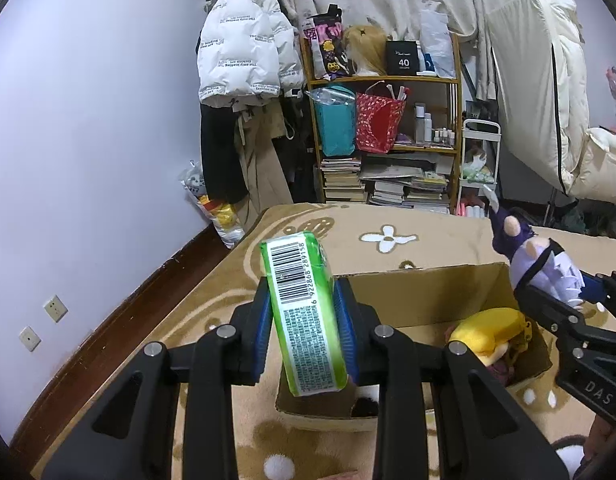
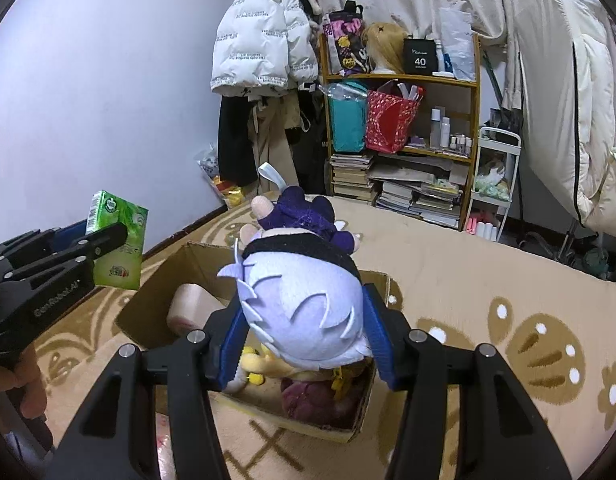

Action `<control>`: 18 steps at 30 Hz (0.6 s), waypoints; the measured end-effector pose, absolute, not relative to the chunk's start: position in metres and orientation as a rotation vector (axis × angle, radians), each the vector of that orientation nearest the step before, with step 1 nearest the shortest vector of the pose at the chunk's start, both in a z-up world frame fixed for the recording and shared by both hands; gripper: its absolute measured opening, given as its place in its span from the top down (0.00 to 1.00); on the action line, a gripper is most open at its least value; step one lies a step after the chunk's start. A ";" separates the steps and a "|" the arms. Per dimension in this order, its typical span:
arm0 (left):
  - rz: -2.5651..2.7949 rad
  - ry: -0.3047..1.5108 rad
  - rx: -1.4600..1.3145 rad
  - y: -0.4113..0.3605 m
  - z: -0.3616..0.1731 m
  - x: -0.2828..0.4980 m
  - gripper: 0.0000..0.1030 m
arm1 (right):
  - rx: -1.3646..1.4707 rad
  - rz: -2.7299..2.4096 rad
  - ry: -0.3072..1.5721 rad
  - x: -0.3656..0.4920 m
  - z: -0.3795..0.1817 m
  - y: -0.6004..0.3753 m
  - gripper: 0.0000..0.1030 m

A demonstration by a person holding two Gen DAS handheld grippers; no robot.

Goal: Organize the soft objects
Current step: 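Lift the doll and green pack over the box and open both grippers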

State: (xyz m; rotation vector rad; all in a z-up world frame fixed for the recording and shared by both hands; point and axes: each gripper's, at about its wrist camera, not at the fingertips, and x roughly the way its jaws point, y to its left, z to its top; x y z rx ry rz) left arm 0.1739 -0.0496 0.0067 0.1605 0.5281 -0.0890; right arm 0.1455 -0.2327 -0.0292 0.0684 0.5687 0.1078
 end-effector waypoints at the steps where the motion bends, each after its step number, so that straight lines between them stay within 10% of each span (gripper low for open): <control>1: -0.087 0.527 0.160 -0.049 0.005 0.175 0.72 | 0.064 0.108 0.571 0.148 -0.031 -0.232 0.44; 18: -0.114 0.586 0.168 -0.057 -0.025 0.180 0.69 | 0.074 0.171 0.640 0.161 -0.058 -0.226 0.35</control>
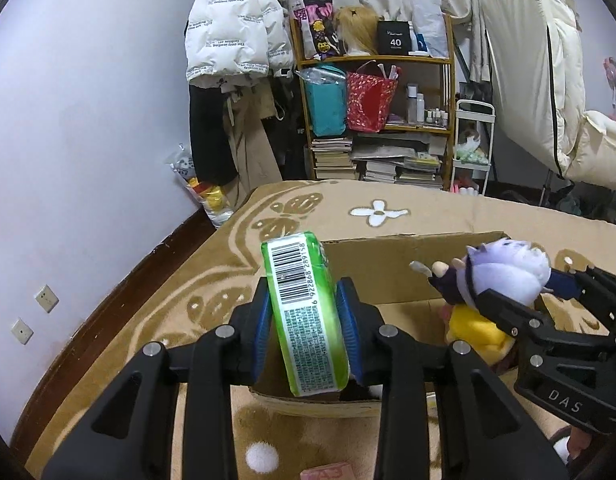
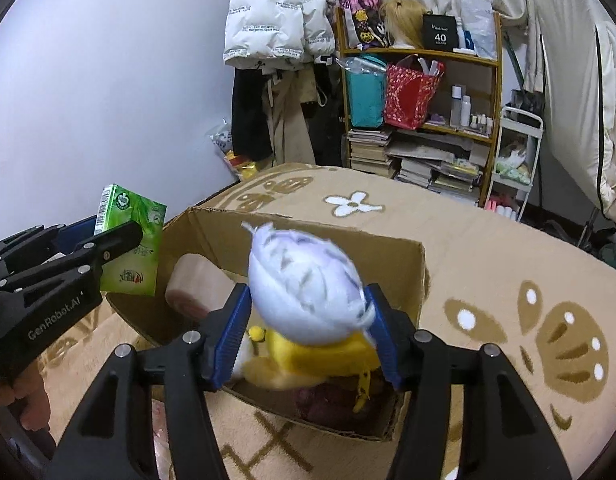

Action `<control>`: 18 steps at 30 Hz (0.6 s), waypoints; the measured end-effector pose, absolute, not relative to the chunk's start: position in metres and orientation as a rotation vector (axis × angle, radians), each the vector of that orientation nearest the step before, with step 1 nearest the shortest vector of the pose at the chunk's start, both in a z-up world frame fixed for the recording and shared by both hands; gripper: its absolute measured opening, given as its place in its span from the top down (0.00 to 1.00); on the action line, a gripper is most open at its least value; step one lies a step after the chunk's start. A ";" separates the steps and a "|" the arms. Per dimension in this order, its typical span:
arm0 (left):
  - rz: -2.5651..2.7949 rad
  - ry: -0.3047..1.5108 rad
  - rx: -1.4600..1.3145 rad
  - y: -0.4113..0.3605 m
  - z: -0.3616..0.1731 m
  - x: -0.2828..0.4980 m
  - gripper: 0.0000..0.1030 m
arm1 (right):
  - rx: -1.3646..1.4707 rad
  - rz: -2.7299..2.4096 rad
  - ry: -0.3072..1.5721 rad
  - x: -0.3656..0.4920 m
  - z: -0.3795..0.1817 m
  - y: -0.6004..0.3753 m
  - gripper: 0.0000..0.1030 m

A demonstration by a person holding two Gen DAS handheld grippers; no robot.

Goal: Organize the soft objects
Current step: 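Lift the doll and green pack over the box and open both grippers, then move both tools back down toward the pink roll and black tissue pack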

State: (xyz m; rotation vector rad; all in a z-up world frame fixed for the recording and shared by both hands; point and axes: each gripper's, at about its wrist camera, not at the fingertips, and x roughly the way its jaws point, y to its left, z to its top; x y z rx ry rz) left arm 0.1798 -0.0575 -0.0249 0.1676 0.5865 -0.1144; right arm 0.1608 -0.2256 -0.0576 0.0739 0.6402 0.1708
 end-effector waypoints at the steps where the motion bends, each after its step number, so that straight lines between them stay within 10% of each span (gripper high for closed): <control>1: -0.113 0.588 0.166 -0.057 -0.025 0.180 0.63 | 0.080 0.172 0.641 0.161 -0.058 -0.226 0.32; 4: -0.109 0.609 0.146 -0.053 -0.026 0.182 0.36 | 0.088 0.159 0.632 0.159 -0.057 -0.229 0.13; 9: -0.081 0.619 0.111 -0.043 -0.026 0.184 0.25 | 0.099 0.152 0.645 0.160 -0.060 -0.233 0.00; 18: -0.023 0.622 0.081 -0.024 -0.026 0.188 0.03 | 0.135 0.156 0.651 0.159 -0.061 -0.239 0.00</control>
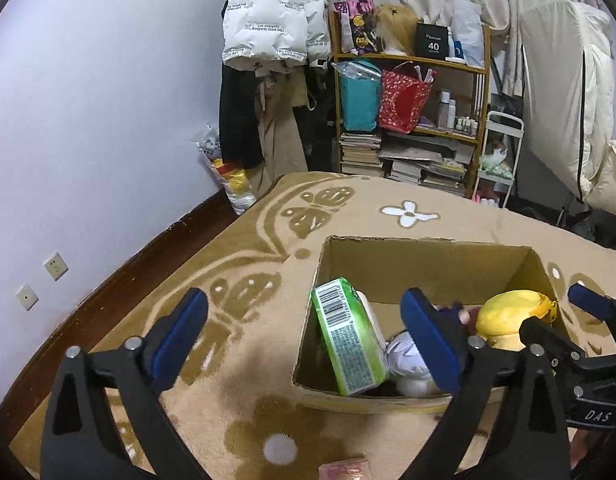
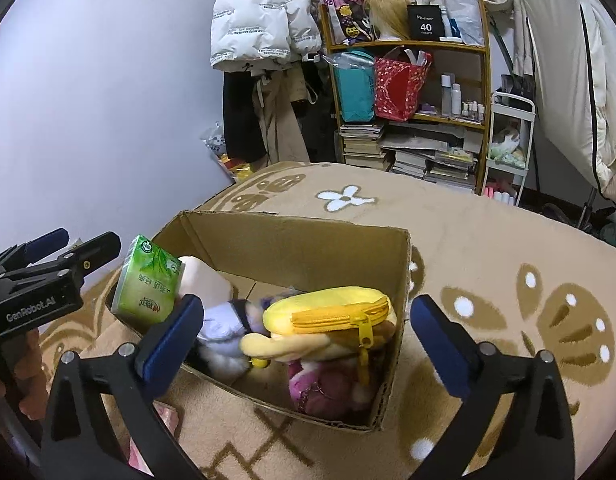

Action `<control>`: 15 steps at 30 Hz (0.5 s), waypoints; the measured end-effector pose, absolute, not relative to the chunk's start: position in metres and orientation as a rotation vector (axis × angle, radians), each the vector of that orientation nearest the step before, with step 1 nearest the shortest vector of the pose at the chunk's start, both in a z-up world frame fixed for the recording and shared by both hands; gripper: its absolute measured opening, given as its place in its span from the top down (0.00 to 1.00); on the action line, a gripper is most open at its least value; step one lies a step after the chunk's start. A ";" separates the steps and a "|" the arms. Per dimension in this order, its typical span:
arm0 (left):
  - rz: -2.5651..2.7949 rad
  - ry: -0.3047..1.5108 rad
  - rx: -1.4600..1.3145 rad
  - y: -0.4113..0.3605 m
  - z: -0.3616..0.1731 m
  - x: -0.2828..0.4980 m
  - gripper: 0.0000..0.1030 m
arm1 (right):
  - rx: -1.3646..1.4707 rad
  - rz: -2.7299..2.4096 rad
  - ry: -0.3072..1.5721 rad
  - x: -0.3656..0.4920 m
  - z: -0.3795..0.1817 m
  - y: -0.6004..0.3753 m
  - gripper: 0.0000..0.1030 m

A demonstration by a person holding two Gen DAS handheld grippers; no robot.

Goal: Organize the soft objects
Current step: 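Move both tools back down toward the pink roll and black tissue pack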

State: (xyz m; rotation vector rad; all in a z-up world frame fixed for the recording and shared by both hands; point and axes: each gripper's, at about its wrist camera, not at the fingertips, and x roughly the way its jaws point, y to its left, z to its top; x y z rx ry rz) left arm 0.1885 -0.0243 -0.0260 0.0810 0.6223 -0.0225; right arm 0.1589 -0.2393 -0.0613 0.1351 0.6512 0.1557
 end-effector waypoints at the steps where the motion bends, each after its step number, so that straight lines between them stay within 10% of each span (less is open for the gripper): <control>1: -0.027 0.620 0.078 -0.024 -0.025 0.188 0.03 | 0.139 0.156 0.651 0.159 -0.061 -0.240 0.00; 15: -0.049 0.633 0.128 -0.031 -0.018 0.172 0.01 | 0.184 0.123 0.609 0.135 -0.044 -0.254 0.00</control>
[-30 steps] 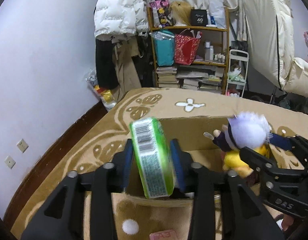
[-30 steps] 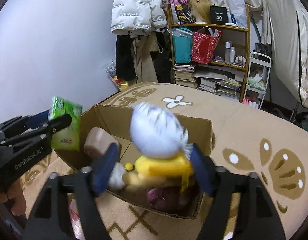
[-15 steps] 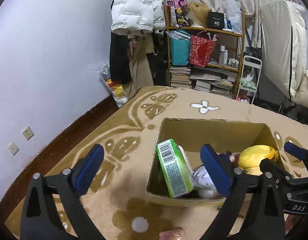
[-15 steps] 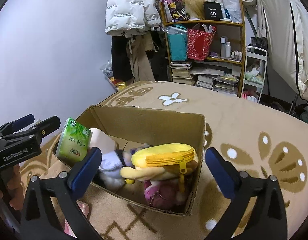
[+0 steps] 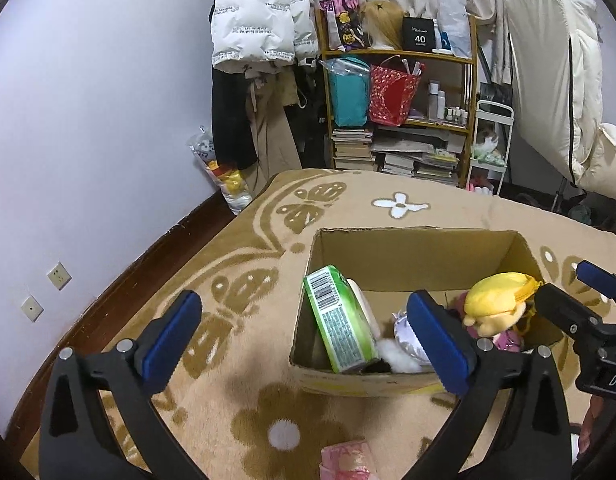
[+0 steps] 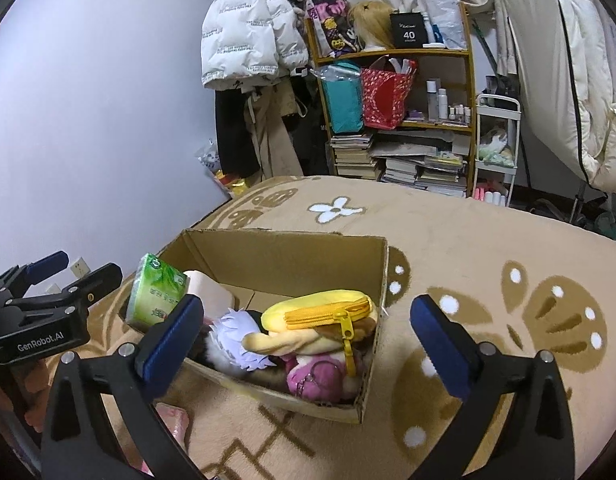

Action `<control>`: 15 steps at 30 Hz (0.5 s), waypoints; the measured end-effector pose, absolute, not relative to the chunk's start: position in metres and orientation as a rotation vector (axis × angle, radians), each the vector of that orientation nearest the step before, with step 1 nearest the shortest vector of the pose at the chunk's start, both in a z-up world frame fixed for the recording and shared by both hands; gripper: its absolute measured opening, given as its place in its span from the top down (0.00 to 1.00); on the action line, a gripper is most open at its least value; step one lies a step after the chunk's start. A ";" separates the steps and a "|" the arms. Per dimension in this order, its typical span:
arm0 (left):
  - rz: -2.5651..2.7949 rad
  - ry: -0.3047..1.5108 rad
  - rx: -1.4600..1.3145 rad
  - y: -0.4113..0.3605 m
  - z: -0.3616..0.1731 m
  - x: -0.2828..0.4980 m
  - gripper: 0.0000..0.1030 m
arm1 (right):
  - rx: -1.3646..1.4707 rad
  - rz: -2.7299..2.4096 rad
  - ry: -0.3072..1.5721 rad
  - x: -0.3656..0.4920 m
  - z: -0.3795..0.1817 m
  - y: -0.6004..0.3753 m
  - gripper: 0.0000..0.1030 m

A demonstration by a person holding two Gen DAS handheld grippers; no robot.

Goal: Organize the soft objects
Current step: 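Move both tools back down toward the pink roll and black tissue pack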

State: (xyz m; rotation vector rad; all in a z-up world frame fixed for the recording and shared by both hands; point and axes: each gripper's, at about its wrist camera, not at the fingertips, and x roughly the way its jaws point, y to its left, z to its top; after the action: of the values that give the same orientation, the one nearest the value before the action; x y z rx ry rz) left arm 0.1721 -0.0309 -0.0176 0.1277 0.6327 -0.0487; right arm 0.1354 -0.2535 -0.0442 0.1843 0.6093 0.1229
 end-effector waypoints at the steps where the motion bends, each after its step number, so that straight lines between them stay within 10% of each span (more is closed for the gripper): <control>1: -0.049 0.631 0.128 -0.031 -0.016 0.170 0.01 | 0.186 0.122 0.607 0.132 -0.043 -0.253 0.00; 15: -0.069 0.680 0.146 -0.027 0.004 0.133 0.01 | 0.209 0.118 0.625 0.082 -0.022 -0.248 0.00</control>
State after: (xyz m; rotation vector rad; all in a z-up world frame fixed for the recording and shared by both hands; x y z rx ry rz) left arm 0.1332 -0.0265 0.0043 0.1462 0.6796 -0.0689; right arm 0.0823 -0.2484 -0.0220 0.2085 0.6247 0.1176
